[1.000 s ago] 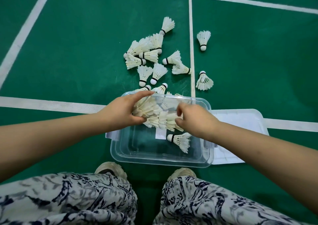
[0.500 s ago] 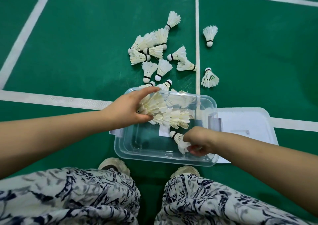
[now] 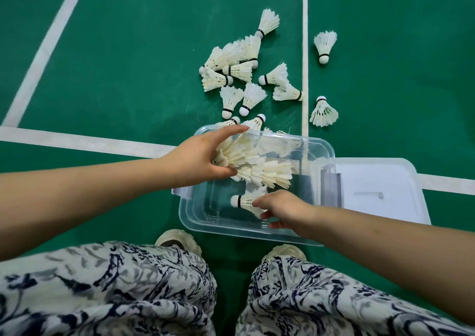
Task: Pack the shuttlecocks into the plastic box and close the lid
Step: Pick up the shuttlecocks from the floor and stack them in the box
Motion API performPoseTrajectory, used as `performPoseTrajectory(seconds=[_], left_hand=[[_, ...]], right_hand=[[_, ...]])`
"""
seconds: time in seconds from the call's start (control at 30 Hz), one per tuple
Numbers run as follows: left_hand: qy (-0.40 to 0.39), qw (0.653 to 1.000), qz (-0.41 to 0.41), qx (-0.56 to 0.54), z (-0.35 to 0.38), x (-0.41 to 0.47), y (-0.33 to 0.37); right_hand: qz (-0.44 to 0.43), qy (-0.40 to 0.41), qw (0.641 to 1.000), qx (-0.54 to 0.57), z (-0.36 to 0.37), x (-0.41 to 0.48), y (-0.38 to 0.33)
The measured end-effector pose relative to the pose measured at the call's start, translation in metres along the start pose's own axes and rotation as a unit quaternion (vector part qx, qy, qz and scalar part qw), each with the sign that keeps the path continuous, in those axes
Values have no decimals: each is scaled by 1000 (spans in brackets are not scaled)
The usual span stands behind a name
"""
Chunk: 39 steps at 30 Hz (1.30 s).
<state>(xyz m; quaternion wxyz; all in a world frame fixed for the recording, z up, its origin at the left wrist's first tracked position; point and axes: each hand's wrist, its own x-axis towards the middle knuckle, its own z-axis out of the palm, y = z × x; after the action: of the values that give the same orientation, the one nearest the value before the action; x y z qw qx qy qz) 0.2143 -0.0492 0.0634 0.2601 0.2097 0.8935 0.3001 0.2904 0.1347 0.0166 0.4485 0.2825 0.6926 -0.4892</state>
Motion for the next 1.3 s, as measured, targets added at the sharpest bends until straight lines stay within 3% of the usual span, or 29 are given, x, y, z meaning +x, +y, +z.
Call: performPoseTrajectory(seconds=[0.17, 0.37, 0.6, 0.7, 0.83, 1.0, 1.13, 1.3], left_hand=[[-3, 1000, -17, -13, -4, 2, -6], [-12, 999, -4, -36, -4, 3, -10], [-23, 999, 25, -21, 4, 9, -13], [-13, 999, 33, -1, 5, 10, -14], [-5, 999, 32, 10, 10, 9, -15], [-20, 999, 19, 42, 16, 11, -8], [-26, 998, -6, 65, 21, 11, -1], [-53, 993, 23, 105, 34, 7, 17]], right_hand=[[-22, -77, 990, -117, 20, 14, -13], [-24, -179, 942, -284, 27, 30, -29], [-2, -282, 914, -292, 22, 34, -32], [-29, -287, 907, -305, 12, 29, -34], [-45, -251, 941, -223, -8, 16, -41], [-82, -94, 979, -165, -30, 1, -57], [-193, 91, 934, -287, -35, -22, -54], [-282, 131, 914, -260, -26, -38, -36]])
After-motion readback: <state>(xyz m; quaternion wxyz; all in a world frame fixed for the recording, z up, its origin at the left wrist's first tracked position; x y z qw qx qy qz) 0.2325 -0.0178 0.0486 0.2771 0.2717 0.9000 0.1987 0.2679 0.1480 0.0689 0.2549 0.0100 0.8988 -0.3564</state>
